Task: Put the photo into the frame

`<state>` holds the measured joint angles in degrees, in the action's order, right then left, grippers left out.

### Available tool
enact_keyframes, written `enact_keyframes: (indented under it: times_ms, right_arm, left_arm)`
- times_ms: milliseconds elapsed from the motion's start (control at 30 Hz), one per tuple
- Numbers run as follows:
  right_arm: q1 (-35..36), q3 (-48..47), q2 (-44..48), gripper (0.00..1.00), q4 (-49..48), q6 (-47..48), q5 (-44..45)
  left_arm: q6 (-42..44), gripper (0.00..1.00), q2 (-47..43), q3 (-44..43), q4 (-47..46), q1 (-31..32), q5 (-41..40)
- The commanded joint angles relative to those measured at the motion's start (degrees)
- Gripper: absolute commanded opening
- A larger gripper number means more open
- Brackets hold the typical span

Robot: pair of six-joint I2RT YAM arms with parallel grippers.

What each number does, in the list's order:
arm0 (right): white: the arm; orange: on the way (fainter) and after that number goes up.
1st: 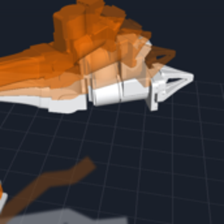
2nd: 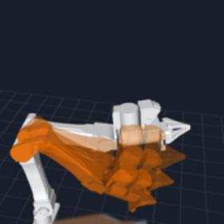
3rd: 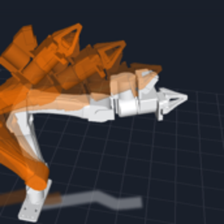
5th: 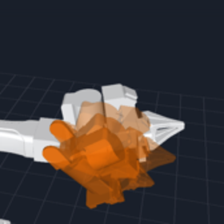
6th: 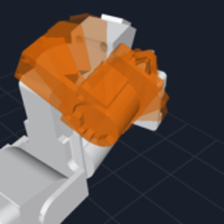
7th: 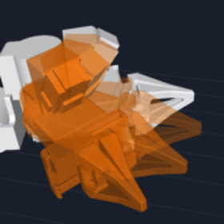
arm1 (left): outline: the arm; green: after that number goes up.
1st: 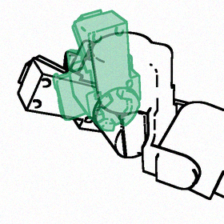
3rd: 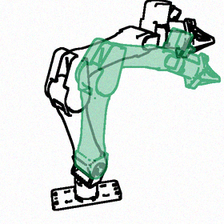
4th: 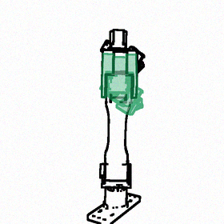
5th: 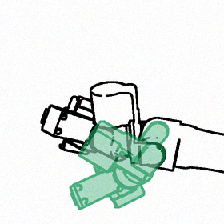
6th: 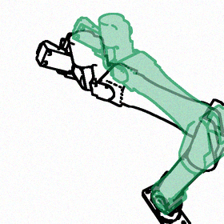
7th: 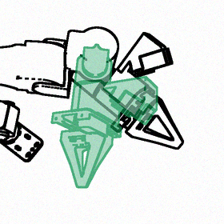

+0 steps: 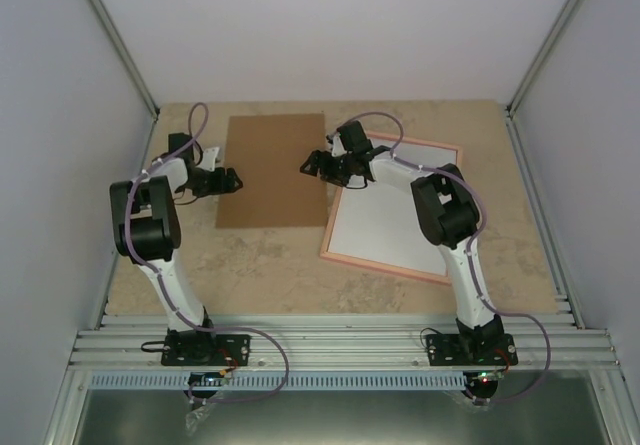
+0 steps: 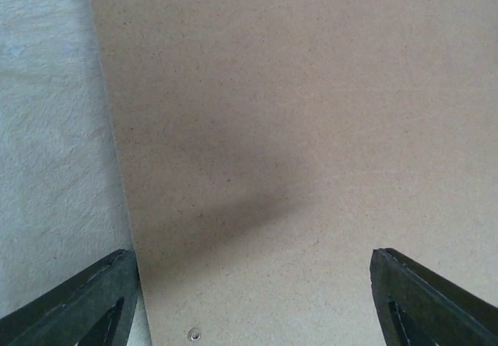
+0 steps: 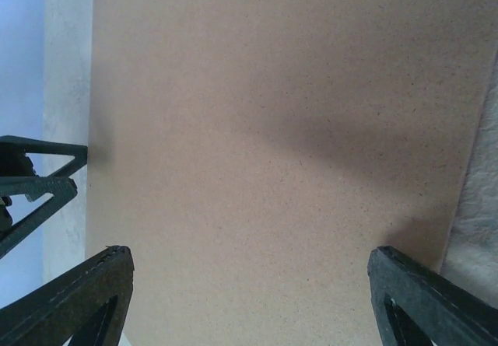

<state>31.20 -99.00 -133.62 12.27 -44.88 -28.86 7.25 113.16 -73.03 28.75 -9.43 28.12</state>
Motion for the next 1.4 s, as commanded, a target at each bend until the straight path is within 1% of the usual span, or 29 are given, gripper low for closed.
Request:
enact_keyframes:
  times_ms: [0,67,100,167,200,233,267,300,333,367,433,500,533,600,700,867,967,1033,1100,1167,1267,1367]
  right_arm:
    - [1.0,0.2,-4.2,0.83,3.9,-1.8,0.6]
    - [1.3,-0.2,-4.7,0.82,3.6,-2.0,-0.2]
    - [1.4,-0.3,-4.8,0.8,2.8,-2.1,-1.5]
    - [1.5,-0.1,-4.7,0.73,-0.4,-2.4,-5.9]
    - [1.5,-0.4,-4.5,0.72,-1.6,-2.4,-7.6]
    - [1.6,-0.8,-4.1,0.72,-2.2,-1.8,-8.4]
    - [1.7,-1.6,-3.5,0.76,-1.9,-0.4,-8.1]
    - [1.8,-3.2,-2.8,0.79,-0.3,1.4,-6.2]
    - [1.9,-4.9,-2.0,0.84,2.3,3.6,-2.8]
    - [2.1,-6.4,-1.2,0.86,4.7,5.3,1.8]
    - [2.3,-7.6,0.3,0.87,8.5,7.2,10.4]
    - [2.4,-7.4,0.5,0.88,11.9,8.4,15.7]
    - [2.4,-7.0,0.0,0.88,13.3,8.8,16.9]
    - [2.3,-4.7,-0.6,0.89,15.3,9.2,18.3]
    - [2.2,-0.4,-0.3,0.89,17.7,9.6,18.2]
    - [0.1,2.9,2.1,0.91,21.4,14.0,20.3]
    - [-0.5,2.4,2.7,0.91,23.8,18.1,19.4]
    - [-0.4,1.2,2.5,0.9,22.5,19.3,16.9]
    - [0.1,-1.7,1.0,0.9,20.3,18.7,12.3]
    - [1.1,-5.4,-1.1,0.9,19.6,18.0,10.3]
    - [2.1,-8.7,-4.0,0.9,18.6,17.0,9.4]
    - [2.2,-9.5,-6.1,0.9,18.6,15.4,9.0]
  left_arm:
    - [-1.9,0.84,1.4,2.9,4.8,0.7,1.3]
    - [-2.8,0.85,2.2,2.8,4.0,0.4,1.9]
    - [-3.0,0.86,2.7,2.5,3.9,0.4,2.2]
    - [-3.2,0.85,4.2,2.1,3.8,0.4,3.2]
    - [-3.4,0.85,4.9,2.1,3.6,0.4,3.4]
    - [-3.7,0.84,5.2,2.1,3.3,0.4,3.4]
    - [-4.0,0.85,5.2,2.3,2.9,0.4,3.0]
    - [-4.4,0.85,5.0,2.3,2.5,0.3,1.7]
    - [-4.7,0.85,4.7,2.2,2.2,0.2,0.5]
    - [-5.1,0.85,4.2,2.2,2.0,0.2,-1.3]
    - [-6.2,0.87,3.3,2.3,1.0,-0.3,-5.7]
    - [-6.7,0.88,3.0,2.3,0.5,-1.2,-8.9]
    - [-8.2,0.89,3.0,2.2,0.4,-1.7,-9.9]
    - [-8.5,0.9,2.9,1.9,0.5,-2.3,-11.3]
    - [-8.0,0.91,2.4,1.5,0.8,-2.6,-11.6]
    - [-7.3,0.92,1.3,1.7,1.2,-2.6,-11.4]
    - [-4.6,0.91,1.2,2.2,1.4,-2.5,-8.6]
    - [-3.7,0.91,1.4,2.5,1.3,-2.5,-5.5]
    - [-3.0,0.9,1.9,2.8,1.1,-2.1,-2.8]
    - [-2.3,0.89,2.8,2.7,1.6,-1.2,-0.8]
    - [-1.4,0.88,3.5,3.3,1.7,0.6,0.0]
    - [-1.5,0.86,3.6,4.4,1.1,1.7,0.3]
